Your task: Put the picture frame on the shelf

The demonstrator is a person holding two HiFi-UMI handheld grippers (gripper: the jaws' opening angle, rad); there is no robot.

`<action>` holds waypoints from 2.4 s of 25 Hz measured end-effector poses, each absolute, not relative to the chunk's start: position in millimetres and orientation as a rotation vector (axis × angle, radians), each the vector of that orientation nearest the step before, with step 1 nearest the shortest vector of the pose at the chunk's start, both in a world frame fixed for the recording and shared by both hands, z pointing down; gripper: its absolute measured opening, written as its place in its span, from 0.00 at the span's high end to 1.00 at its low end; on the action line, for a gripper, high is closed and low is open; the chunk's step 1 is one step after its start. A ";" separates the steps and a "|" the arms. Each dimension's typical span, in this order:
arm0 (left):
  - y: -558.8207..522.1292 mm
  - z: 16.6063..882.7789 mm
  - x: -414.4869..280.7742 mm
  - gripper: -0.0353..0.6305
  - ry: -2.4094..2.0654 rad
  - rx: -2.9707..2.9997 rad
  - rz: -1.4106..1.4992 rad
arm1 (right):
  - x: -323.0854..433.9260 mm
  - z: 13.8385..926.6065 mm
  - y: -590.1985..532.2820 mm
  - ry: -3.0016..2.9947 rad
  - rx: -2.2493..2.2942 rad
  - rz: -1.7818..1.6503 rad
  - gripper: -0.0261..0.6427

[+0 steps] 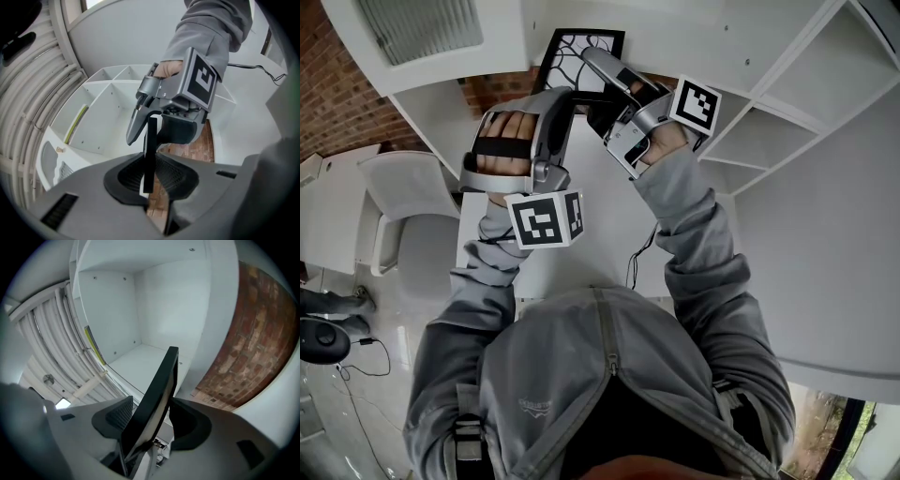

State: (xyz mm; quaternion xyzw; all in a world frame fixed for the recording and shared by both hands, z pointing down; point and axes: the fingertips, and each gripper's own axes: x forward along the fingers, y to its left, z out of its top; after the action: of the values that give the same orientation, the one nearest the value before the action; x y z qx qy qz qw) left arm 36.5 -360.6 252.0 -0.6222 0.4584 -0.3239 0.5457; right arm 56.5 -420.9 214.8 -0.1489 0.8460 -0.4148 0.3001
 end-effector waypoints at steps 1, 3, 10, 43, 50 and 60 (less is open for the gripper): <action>-361.6 251.5 35.9 0.84 1.090 -1.474 -0.771 | 56.5 214.8 -420.4 2.230 -0.375 -1.114 0.61; -362.7 250.9 35.5 0.84 1.092 -1.472 -0.778 | 57.3 215.1 -419.3 2.198 -0.342 -1.135 0.61; -366.0 248.9 35.2 0.84 1.100 -1.469 -0.797 | 66.3 218.2 -413.8 2.139 -0.341 -1.147 0.61; -414.5 238.7 34.5 0.84 1.070 -1.451 -0.932 | 62.3 222.1 -378.3 2.762 -1.711 1.674 0.80; -423.2 241.0 35.3 0.84 1.064 -1.452 -0.942 | 51.5 231.6 -391.3 2.752 -1.712 1.809 0.86; -404.0 233.1 39.6 0.77 1.080 -1.546 -0.732 | 50.9 235.0 -406.8 2.747 -1.752 1.745 0.87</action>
State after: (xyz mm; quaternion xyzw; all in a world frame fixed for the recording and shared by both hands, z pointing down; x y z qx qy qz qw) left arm 39.6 -404.0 233.1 -0.6477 0.4526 -0.3066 0.5307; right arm 50.9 -406.8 235.0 -0.4559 0.7149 0.4541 -0.2738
